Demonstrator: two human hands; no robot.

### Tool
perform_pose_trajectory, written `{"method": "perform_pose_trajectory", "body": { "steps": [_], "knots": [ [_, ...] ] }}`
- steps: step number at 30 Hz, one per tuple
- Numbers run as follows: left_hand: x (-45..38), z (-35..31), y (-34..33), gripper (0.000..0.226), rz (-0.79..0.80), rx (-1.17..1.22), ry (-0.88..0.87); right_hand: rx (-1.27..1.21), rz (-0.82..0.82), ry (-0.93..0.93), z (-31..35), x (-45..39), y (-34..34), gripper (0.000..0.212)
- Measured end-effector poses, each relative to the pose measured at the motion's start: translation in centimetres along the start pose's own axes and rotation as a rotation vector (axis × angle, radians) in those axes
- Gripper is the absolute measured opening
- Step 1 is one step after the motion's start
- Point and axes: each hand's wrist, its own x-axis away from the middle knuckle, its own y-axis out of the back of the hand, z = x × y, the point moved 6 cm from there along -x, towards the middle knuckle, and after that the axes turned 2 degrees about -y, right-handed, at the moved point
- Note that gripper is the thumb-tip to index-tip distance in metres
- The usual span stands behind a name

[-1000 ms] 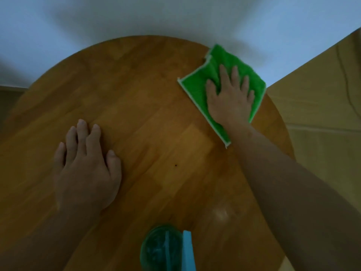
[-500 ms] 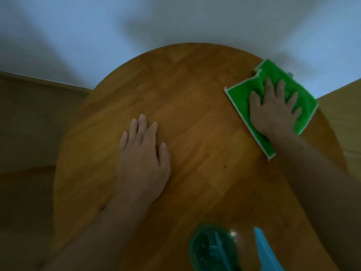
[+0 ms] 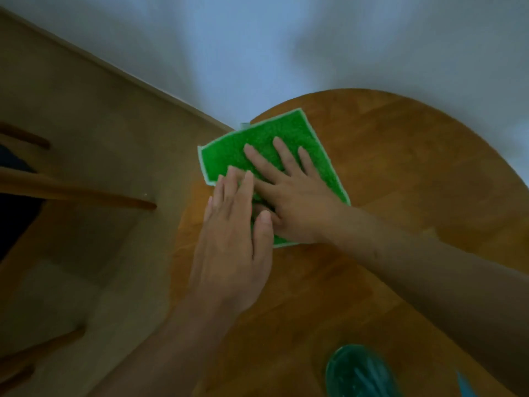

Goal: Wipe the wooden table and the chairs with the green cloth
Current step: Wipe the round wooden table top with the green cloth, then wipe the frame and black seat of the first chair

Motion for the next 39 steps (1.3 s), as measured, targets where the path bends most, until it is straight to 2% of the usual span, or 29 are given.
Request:
{"method": "perform_pose_trajectory", "body": {
  "steps": [2, 4, 7, 9, 12, 16, 19, 22, 25, 27, 29, 31, 34, 39],
  "knots": [
    [-0.2, 0.2, 0.6, 0.063, -0.022, -0.009, 0.01, 0.043, 0.027, 0.162, 2.7, 1.4, -0.9, 0.069],
    [0.0, 0.3, 0.1, 0.064, 0.013, -0.004, 0.023, 0.02, 0.035, 0.236, 3.6, 2.6, -1.4, 0.072],
    [0.7, 0.6, -1.0, 0.067, 0.103, -0.013, 0.015, -0.047, 0.057, 0.263, 3.0, 3.3, -0.8, 0.08],
    [0.8, 0.8, -0.8, 0.066, 0.137, -0.023, 0.003, -0.15, 0.08, 0.215, 2.4, 3.3, 0.4, 0.08],
    [1.1, 1.3, 0.6, 0.071, 0.192, -0.121, 0.033, -0.273, 0.022, 0.05, 0.6, 3.5, 2.6, 0.071],
    [2.2, 2.0, 2.1, 0.06, 0.266, -0.361, 0.006, -0.135, 0.013, -0.051, -1.8, 3.9, 3.7, 0.053],
    [3.1, 2.1, 2.7, 0.047, 0.204, -0.404, -0.006, -0.009, -0.021, -0.022, -2.0, 4.4, 2.7, 0.035],
    [3.7, 1.3, 2.9, 0.03, 0.022, -0.43, -0.071, -0.005, -0.135, 0.006, -2.1, 4.7, 2.1, 0.017],
    [3.3, 1.1, 3.0, 0.037, 0.061, -0.445, 0.047, -0.128, -0.285, 0.012, -2.6, 5.5, 3.2, 0.017],
    [2.7, 1.3, 2.9, 0.035, 0.082, -0.508, 0.046, -0.183, -0.351, 0.021, -2.5, 6.1, 4.6, 0.021],
    [2.3, 1.2, 2.9, 0.026, 0.116, -0.54, 0.014, -0.213, -0.337, 0.03, -2.0, 6.5, 5.7, 0.02],
    [2.9, 1.4, 3.6, 0.017, 0.1, -0.424, 0.037, -0.246, -0.283, 0.026, -1.7, 6.5, 6.2, 0.021],
    [4.7, 2.0, 6.4, 0.009, -0.043, -0.074, 0.215, -0.29, -0.275, 0.024, -0.9, 6.6, 7.8, 0.018],
    [8.0, 2.1, 12.3, 0.011, -0.321, 0.1, 0.289, -0.359, -0.234, 0.076, 3.1, 6.2, 11.9, 0.014]
  ]
}}
